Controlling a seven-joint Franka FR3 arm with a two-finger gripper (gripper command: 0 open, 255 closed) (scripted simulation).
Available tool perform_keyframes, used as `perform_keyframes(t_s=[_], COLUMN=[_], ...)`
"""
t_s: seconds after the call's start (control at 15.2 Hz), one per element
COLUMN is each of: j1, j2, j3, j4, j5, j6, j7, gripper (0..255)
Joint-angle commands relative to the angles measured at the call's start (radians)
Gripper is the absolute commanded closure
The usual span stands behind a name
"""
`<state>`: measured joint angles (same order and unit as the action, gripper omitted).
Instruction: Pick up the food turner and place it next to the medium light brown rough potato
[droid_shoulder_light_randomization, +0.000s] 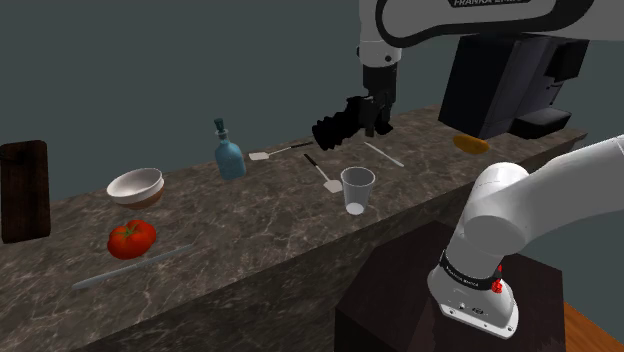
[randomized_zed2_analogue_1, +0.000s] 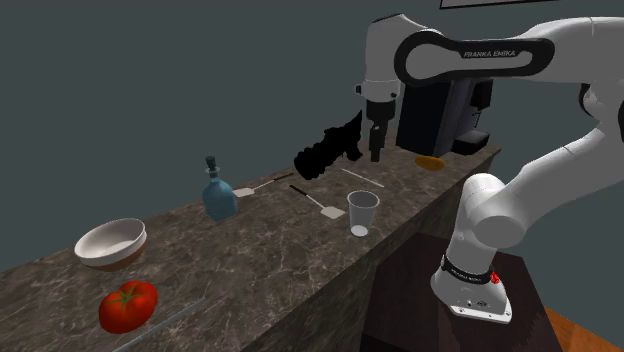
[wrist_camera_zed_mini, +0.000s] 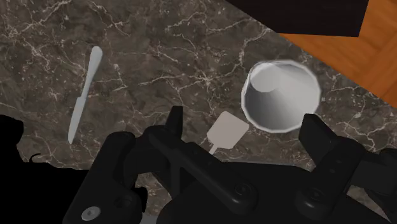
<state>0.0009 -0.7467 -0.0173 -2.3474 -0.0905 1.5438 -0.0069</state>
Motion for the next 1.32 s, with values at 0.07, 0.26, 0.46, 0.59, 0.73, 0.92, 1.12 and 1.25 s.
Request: perform_keyframes(t_s=[0.07,0.26,0.46,0.59,0.73,0.92,1.12,1.25], j1=[-0.005,-0.020,-0.035,-0.045,-0.054,-0.068,-0.080,-0.088], j2=[0.021,0.093,0.175,0.236,0.299,0.400,0.504,0.576], j3=[0.001,0.003,0.004,0.004,0.003,0.001,-0.003,-0.007], j4=[-0.012,-0.038,-0.050,-0.051,-0.046,-0.028,0.002,0.029], j5=[0.004,0.014,0.022,0.027,0.031,0.037,0.043,0.047], j6=[0.037,0.149,0.259,0.330,0.399,0.497,0.587,0.642], j7=[0.019,0.073,0.126,0.159,0.192,0.239,0.284,0.313], gripper=[0,0,0,0,0,0,0,0])
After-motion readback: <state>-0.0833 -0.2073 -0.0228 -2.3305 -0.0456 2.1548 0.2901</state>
